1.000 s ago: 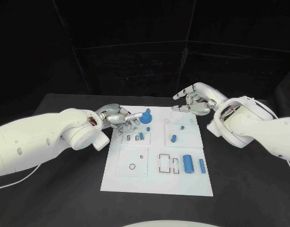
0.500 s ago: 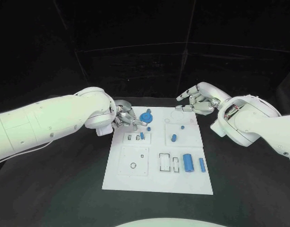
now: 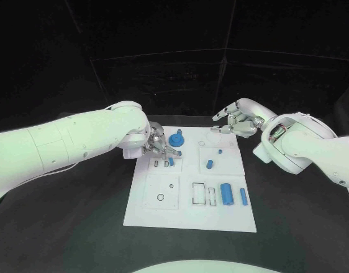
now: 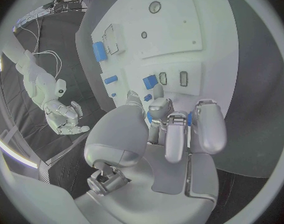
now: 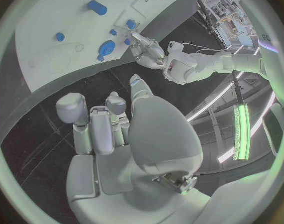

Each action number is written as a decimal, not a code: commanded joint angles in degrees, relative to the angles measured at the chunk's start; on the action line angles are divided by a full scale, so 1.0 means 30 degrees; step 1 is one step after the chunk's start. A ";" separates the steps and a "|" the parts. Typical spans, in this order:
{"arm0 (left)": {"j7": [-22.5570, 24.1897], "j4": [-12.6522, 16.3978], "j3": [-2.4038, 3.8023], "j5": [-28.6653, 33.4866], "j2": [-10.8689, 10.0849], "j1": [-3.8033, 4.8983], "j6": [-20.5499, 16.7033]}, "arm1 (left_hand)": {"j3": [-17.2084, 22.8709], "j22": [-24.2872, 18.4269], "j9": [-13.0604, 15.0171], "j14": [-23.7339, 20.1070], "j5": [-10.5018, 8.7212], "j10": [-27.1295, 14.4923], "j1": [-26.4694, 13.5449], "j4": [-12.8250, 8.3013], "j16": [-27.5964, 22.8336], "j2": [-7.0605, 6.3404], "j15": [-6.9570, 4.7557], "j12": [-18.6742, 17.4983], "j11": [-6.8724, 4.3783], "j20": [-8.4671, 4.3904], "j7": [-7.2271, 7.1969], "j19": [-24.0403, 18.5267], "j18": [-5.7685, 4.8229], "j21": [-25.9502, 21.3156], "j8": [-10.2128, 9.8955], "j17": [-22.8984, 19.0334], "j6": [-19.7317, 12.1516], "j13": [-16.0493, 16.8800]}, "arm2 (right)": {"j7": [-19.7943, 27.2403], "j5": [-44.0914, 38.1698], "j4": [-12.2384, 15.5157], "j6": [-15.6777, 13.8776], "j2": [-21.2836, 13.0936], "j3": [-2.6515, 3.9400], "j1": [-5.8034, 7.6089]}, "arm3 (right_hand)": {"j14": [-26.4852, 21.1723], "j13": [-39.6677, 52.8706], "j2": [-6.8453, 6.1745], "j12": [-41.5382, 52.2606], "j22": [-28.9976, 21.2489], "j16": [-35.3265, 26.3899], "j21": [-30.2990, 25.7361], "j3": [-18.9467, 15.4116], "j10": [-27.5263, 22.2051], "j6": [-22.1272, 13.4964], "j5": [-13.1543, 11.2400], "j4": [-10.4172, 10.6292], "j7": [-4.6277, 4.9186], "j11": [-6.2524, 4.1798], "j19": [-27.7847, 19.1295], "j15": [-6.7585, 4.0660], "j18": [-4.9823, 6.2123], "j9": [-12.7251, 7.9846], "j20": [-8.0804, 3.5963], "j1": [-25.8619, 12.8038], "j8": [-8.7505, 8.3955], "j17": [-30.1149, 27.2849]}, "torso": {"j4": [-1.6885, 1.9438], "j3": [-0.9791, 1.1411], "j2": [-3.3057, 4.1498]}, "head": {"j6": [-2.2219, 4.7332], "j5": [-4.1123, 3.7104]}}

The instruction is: Assemble the parts on the task board

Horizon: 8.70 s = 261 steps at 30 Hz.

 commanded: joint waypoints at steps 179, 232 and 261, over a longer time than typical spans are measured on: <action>0.1654 0.1089 -0.0937 -0.1458 -0.0855 -0.0956 -0.3188 | 1.1252 0.1534 0.2481 0.2048 0.3315 0.1302 -0.2694 -0.1338 0.0060 -0.3955 -0.0452 0.0142 -0.0390 -0.0226 -0.0460 0.0380 -0.0267 0.0527 0.0701 0.5021 0.0227 0.1109 | 0.0206 0.0124 -0.0986 0.1051 0.0748 -0.0001 0.0031 | 0.0703 -0.0369 0.0349 -0.0164 -0.0644 -0.0376 -0.0590 -0.0520 -0.0180 0.0175 0.1769 0.0458 -0.0034 -0.0071 -0.0235 -0.0169 0.0367 -0.0021 -0.0015 0.0238 0.0097 -0.0204 | 0.0096 0.0025 0.0020 | -0.0980 0.0111; 0.1526 -0.5178 0.1055 -0.1658 0.1366 0.0691 0.1865 | 0.4840 0.0123 0.1458 0.2048 -0.0057 -0.2266 -0.0625 -0.0095 0.0060 -0.2194 0.0239 -0.4989 0.0467 0.0379 0.0505 -0.0361 0.0065 -0.0845 -0.1198 0.5021 -0.1447 -0.4441 | 0.0324 0.0281 -0.1471 0.1064 0.1089 -0.0001 0.0028 | 0.0677 -0.0485 0.0396 -0.0219 -0.0930 -0.0491 -0.0773 -0.0645 -0.0254 0.0141 0.1860 0.0717 -0.0023 -0.0055 -0.0354 -0.0160 0.0412 -0.0030 -0.0011 0.0068 0.0087 -0.0325 | 0.0031 0.0022 0.0091 | -0.0739 0.0184; 0.1922 -0.7694 0.1025 -0.3401 0.2746 0.0321 0.3420 | 0.4617 0.0459 0.1336 0.2048 -0.0053 -0.1762 0.0033 -0.0218 0.0060 -0.1732 0.0093 -0.4384 0.0287 0.0277 0.0302 -0.0197 0.0009 -0.0630 -0.1010 0.5021 -0.0872 -0.3975 | 0.0334 0.0279 -0.1485 0.1110 0.1213 -0.0001 0.0025 | 0.0682 -0.0514 0.0436 -0.0233 -0.0945 -0.0489 -0.0790 -0.0627 -0.0275 0.0129 0.1922 0.0729 -0.0024 -0.0059 -0.0353 -0.0163 0.0414 -0.0032 -0.0011 0.0125 0.0083 -0.0310 | 0.0078 0.0023 0.0073 | -0.0858 0.0353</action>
